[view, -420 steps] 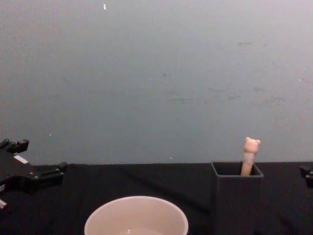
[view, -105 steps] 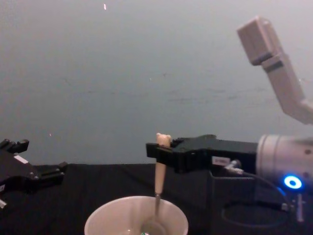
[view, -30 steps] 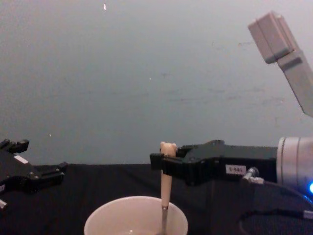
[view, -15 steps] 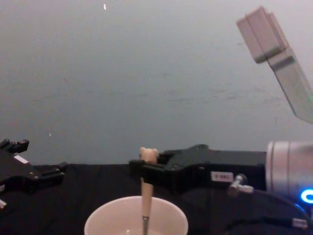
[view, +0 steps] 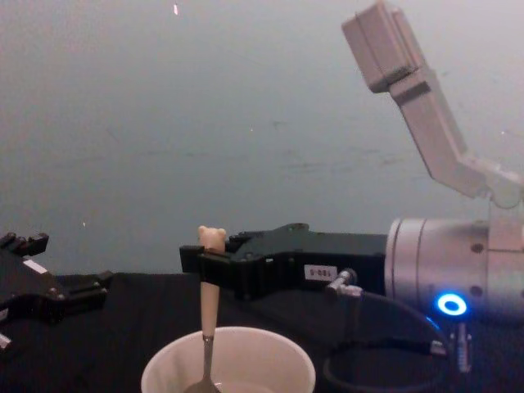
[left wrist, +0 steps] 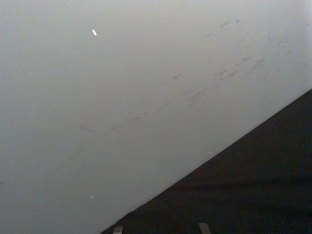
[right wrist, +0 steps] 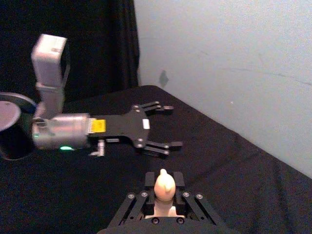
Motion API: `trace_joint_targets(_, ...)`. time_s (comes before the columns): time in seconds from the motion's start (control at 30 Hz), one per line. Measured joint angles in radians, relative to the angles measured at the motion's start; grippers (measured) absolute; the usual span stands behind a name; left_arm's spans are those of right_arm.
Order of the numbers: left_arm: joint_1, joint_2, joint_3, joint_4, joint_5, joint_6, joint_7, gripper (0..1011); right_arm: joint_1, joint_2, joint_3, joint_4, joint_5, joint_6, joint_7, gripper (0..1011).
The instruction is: Pick up the stirring spoon with one hand, stir inside the cup, then place it back in its original position.
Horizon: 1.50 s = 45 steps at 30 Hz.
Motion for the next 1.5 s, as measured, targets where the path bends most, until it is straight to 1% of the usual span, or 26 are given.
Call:
trace_joint_targets(0.13,0.0,0.0,0.0,0.0,0.0,0.0,0.0,1001,0.019,-0.019,0.004,0.04,-0.014,-0.011,-0.013,223)
trace_joint_targets(0.27,0.0,0.0,0.0,0.0,0.0,0.0,0.0,1001,0.03,-0.029,0.014,0.066,-0.024,-0.02,-0.022,223)
trace_joint_targets(0.43,0.0,0.0,0.0,0.0,0.0,0.0,0.0,1001,0.034,-0.029,0.03,0.077,-0.031,-0.026,-0.028,223)
trace_joint_targets(0.57,0.0,0.0,0.0,0.0,0.0,0.0,0.0,1001,0.029,-0.019,0.039,0.073,-0.038,-0.031,-0.028,223)
trace_joint_targets(0.73,0.0,0.0,0.0,0.0,0.0,0.0,0.0,1001,0.016,0.006,0.053,0.053,-0.042,-0.033,-0.019,223)
trace_joint_targets(0.9,0.0,0.0,0.0,0.0,0.0,0.0,0.0,1001,-0.011,0.038,0.062,0.015,-0.04,-0.031,-0.001,223)
trace_joint_targets(1.13,0.0,0.0,0.0,0.0,0.0,0.0,0.0,1001,-0.051,0.077,0.068,-0.048,-0.016,-0.022,0.024,223)
trace_joint_targets(1.3,0.0,0.0,0.0,0.0,0.0,0.0,0.0,1001,-0.072,0.099,0.059,-0.088,-0.002,-0.02,0.042,223)
trace_joint_targets(1.5,0.0,0.0,0.0,0.0,0.0,0.0,0.0,1001,-0.078,0.103,0.039,-0.107,0.005,-0.019,0.05,223)
